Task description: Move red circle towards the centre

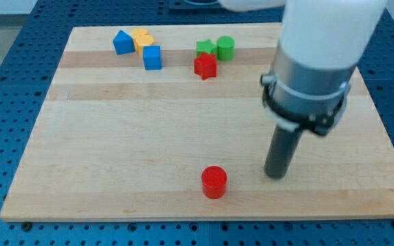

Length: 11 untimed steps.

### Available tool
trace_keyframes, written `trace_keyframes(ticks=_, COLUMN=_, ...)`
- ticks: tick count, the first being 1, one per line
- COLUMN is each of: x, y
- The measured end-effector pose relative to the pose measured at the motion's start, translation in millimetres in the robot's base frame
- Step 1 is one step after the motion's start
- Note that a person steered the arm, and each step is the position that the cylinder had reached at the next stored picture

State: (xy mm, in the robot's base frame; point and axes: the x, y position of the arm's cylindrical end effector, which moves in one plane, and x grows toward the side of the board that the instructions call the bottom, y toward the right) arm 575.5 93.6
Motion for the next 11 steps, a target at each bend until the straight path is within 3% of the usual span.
trace_keyframes(ticks=1, x=41.1, y=-20.9)
trace_keyframes(ticks=2, x=43.5, y=-29.5)
trace_keyframes(ticks=4, x=42.7, y=-111.0)
trace_keyframes(ticks=8, x=39.2, y=-82.8)
trace_keyframes(ticks=11, x=-4.1, y=-87.2)
